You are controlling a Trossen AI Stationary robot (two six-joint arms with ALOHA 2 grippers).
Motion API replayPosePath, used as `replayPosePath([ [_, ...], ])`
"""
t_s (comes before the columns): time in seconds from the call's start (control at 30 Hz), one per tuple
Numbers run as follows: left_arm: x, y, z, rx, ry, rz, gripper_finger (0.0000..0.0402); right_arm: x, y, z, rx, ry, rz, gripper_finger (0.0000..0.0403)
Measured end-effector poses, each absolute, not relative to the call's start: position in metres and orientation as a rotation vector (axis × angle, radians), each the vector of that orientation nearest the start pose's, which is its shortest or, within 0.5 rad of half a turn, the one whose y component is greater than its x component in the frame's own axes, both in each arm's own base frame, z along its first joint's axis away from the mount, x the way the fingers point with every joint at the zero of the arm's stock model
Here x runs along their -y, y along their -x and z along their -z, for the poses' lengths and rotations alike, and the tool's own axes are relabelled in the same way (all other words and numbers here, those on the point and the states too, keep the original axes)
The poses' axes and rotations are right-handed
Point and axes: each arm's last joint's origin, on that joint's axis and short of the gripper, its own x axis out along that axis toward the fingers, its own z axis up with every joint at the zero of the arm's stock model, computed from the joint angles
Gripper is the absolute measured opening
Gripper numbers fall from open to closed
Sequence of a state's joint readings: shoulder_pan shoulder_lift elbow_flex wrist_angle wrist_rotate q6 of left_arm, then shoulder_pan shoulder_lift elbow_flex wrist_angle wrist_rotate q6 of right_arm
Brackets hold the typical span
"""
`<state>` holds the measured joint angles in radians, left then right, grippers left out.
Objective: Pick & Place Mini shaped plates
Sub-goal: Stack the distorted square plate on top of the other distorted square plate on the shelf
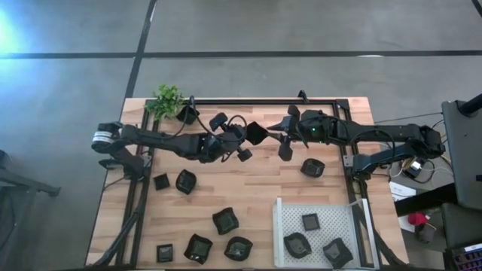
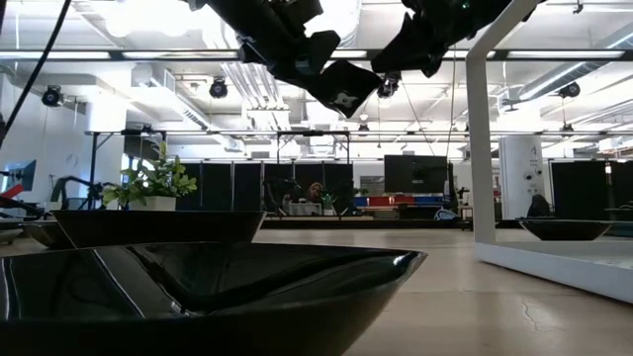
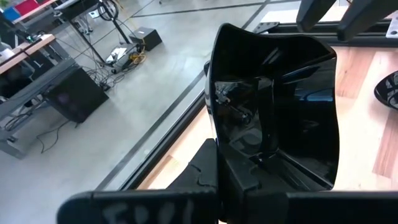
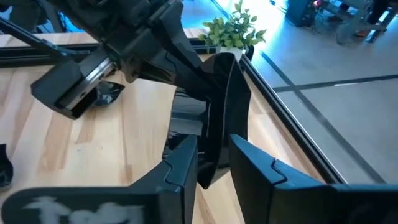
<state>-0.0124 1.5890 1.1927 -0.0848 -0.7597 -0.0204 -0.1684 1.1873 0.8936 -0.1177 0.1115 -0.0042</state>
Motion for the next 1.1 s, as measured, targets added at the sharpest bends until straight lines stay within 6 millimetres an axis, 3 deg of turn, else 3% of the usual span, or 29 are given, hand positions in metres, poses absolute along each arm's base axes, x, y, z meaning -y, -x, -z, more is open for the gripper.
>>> replayPosePath([
  [0.67,-0.0144,-0.3543,-0.2946,-0.421,-0.144,-0.735,0.0000,0.0476,-0.2570,-0.2950,-0.425,-0.007,0.298,0.0072],
  [1.1,-0.0144,-0.3541,-0.2939,-0.425,-0.146,-0.735,0.0000,0.0478,-0.2569,-0.2949,-0.426,-0.007,0.302,0.0012],
])
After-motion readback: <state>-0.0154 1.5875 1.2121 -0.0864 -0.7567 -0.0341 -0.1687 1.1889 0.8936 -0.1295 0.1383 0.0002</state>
